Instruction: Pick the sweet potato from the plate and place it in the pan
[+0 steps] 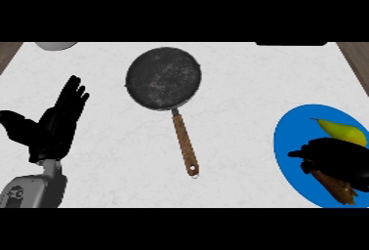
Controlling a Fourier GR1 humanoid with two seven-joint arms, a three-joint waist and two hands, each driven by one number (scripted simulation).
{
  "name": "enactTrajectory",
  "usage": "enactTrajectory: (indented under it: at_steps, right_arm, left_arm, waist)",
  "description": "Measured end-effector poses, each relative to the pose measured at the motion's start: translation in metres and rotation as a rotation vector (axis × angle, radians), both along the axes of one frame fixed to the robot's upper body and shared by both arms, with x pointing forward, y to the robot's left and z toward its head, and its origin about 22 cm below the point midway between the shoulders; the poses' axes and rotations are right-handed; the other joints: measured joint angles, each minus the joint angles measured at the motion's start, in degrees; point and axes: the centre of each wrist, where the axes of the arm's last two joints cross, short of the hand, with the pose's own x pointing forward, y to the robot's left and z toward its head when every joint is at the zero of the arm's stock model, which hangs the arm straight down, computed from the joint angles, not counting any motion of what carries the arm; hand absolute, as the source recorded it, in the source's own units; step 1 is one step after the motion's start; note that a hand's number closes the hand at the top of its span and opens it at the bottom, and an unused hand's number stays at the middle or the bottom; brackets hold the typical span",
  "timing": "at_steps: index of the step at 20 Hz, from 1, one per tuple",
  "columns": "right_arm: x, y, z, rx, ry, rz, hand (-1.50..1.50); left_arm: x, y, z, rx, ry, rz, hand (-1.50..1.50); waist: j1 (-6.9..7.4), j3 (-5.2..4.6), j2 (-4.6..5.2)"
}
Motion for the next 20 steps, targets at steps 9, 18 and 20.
enactTrajectory:
  at_steps: [9,18,20]
  right_arm:
    - [0.009,-0.004,-0.005,0.053,0.005,0.009,1.50]
    - [0.012,0.101,-0.020,0.305,-0.058,-0.198,1.50]
    - [0.014,0.133,-0.018,0.359,-0.101,-0.265,1.50]
  left_arm:
    - [-0.003,0.011,-0.002,-0.001,0.008,0.004,0.00]
    - [-0.007,0.007,0.001,0.000,0.007,-0.007,0.00]
    - [-0.007,0.007,0.001,0.003,0.007,-0.015,0.00]
  waist:
    - [-0.04,-0.36,-0.15]
    - [0.50,-0.20,-0.23]
    - [1.12,-0.22,-0.35]
